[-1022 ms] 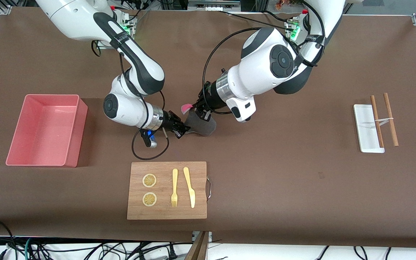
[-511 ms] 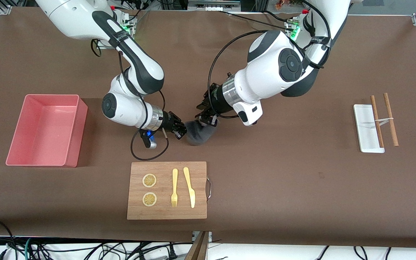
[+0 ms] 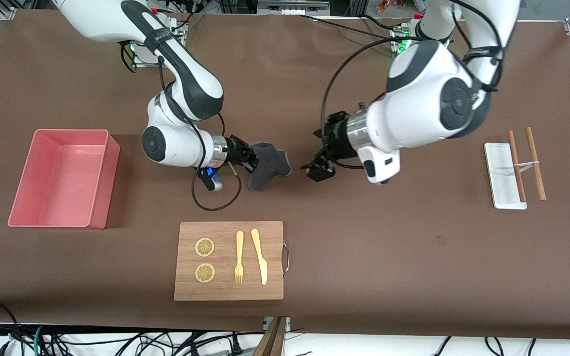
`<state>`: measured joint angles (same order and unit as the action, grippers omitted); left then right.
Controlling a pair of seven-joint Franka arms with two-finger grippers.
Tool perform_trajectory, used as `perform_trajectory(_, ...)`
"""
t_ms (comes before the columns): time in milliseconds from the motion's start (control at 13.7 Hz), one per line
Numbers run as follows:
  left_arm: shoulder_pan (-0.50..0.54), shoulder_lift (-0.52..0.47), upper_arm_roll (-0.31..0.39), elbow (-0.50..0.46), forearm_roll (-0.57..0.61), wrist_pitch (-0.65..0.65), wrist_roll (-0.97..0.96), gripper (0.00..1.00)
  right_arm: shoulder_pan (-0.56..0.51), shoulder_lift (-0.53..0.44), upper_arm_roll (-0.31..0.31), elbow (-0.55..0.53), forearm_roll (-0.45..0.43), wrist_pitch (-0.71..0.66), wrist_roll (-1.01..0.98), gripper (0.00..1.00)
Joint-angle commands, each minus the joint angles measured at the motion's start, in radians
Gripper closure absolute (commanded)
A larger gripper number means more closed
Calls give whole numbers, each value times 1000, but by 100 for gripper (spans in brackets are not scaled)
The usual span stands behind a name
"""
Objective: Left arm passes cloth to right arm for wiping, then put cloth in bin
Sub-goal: 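Open the left gripper and withdraw it while the right gripper holds cloth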
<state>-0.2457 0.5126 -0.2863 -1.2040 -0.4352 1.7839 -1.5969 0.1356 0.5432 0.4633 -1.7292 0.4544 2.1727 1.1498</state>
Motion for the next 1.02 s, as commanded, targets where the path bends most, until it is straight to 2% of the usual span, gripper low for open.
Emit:
perform_trajectory(0, 34, -28, -7, 8, 80, -124, 191, 0, -2, 1, 9, -18, -43, -57, -2, 100)
perform_trajectory(146, 36, -29, -5, 4, 165, -207, 341, 0, -13, 12, -6, -27, -94, -95, -53, 100)
perform_trajectory(292, 48, -29, -4, 4, 225, -248, 444, 0, -14, 18, -75, -36, -99, -105, -157, 100)
perform_trajectory(438, 75, -31, -4, 3, 289, -296, 635, 0, -14, 18, -156, -33, -102, -154, -281, 100)
perform_trajectory(584, 85, -33, -2, 4, 331, -299, 844, 0, -17, 18, -234, -33, -118, -189, -416, 100)
perform_trajectory(949, 138, -55, -1, -2, 423, -307, 1168, 0, -19, 6, -399, -10, -157, -306, -685, 100)
